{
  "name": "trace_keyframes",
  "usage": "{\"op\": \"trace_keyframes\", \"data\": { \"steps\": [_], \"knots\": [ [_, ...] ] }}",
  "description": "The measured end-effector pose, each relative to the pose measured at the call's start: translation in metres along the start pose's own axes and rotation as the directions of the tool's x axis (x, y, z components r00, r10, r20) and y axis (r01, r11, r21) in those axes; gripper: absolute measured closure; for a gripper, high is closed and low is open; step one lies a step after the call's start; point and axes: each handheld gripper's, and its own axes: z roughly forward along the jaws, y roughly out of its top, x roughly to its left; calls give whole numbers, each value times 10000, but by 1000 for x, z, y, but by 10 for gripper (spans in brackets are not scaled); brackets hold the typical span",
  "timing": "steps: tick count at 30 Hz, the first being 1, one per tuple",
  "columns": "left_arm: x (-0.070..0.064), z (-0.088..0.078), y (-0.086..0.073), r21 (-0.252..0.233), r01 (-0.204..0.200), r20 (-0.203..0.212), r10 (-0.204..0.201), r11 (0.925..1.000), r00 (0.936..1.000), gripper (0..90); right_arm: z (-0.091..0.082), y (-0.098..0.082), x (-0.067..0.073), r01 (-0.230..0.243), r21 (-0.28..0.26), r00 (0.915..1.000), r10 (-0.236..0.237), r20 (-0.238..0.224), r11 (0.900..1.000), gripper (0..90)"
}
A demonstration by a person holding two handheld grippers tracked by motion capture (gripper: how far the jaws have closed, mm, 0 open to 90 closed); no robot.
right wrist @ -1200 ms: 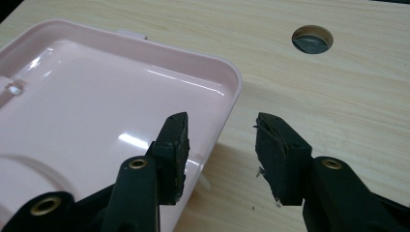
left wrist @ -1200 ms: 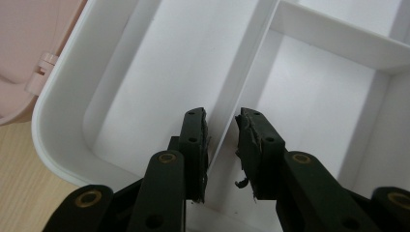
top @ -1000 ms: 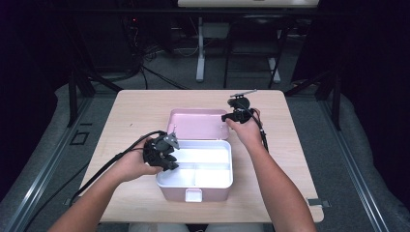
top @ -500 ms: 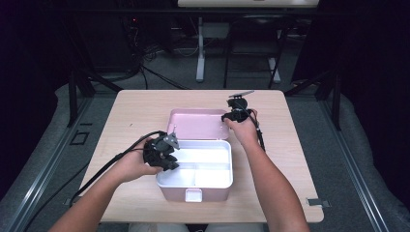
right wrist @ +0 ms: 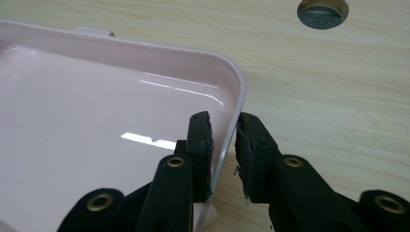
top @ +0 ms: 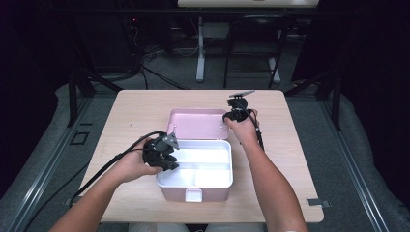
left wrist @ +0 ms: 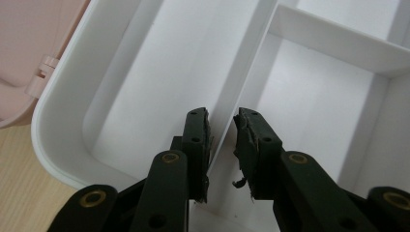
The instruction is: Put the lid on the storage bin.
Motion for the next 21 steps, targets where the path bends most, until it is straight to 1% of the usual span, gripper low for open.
{"op": "trace_keyframes", "data": {
  "steps": [4,8,17,20,21],
  "knots": [
    [0,0,0,0,-6,3,6,10000,10000,738,-1,1,-1,-128,8,9999,128,-101,9999,771],
    [0,0,0,-9,7,-2,-7,10000,10000,738,-2,1,0,-216,-33,9997,216,-89,9998,777],
    [0,0,0,-13,21,-16,-21,10000,10000,744,-6,2,0,-202,-237,9998,200,-99,9995,789],
    [0,0,0,-18,14,-19,-14,10000,10000,745,-8,3,1,-310,-301,9994,307,-128,9991,793],
    [0,0,0,-21,14,-16,-14,10000,10000,745,-9,3,1,-277,-313,9996,273,-112,9991,793]
  ]
}}
